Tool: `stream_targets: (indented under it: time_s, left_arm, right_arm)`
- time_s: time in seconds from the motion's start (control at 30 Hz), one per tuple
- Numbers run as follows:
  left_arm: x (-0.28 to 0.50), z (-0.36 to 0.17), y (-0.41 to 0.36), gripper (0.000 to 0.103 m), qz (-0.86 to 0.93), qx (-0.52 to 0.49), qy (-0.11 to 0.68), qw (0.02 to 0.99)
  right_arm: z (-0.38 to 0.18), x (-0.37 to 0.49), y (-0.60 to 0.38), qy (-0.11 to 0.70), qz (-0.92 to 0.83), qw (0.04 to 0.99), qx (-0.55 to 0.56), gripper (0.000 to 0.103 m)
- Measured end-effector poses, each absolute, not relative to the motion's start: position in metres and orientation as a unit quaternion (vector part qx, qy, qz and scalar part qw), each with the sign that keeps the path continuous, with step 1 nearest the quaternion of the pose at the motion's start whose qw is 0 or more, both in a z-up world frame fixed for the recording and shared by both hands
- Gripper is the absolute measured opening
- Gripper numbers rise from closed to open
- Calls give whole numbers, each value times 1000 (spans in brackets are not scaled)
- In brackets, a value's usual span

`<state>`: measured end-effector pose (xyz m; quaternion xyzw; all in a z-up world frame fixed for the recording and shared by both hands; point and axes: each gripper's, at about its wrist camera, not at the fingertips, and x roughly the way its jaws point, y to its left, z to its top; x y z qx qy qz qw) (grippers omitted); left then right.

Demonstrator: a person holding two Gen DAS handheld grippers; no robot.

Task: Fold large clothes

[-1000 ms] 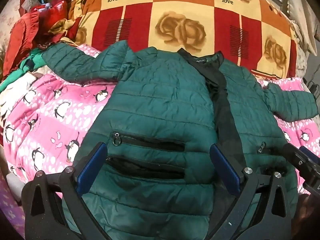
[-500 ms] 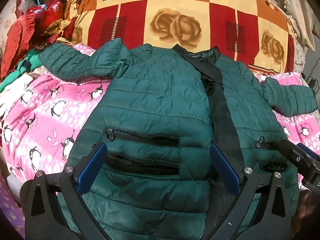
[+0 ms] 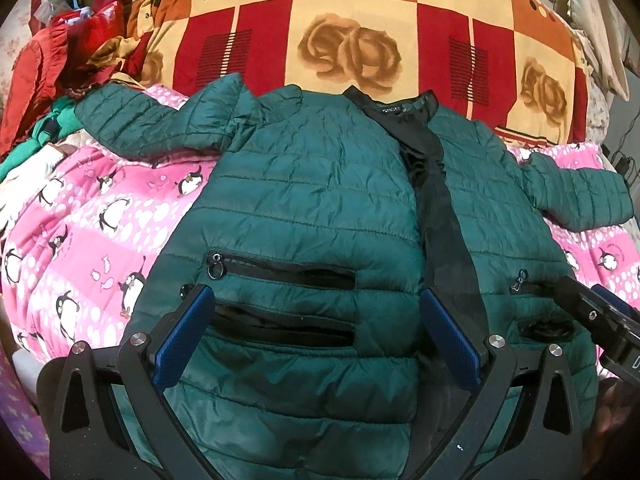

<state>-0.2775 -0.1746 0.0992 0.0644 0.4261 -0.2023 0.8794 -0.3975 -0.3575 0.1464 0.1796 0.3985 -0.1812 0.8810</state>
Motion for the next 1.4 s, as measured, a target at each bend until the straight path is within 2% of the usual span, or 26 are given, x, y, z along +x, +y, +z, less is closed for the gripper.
stream_targets:
  time_s: [0.33,0.63,0.93,1.4]
  left_arm:
    - [-278,99,-173,102,-203,63,427,879]
    - [-278,97,-174,102,-202,64,430,878]
    - [-278,92,-177,102,-204,63,435,875]
    - [-278,87,-178,102,-205,67,438,873]
  right_arm:
    - [143,-397,-358,403,-183,879,176,103]
    - [140,-394,-356,452,-188,856,164,103]
    - [137,-395,-353,429,-193,868,157,103]
    - [132,-390,-354,437,-179,864,175,103]
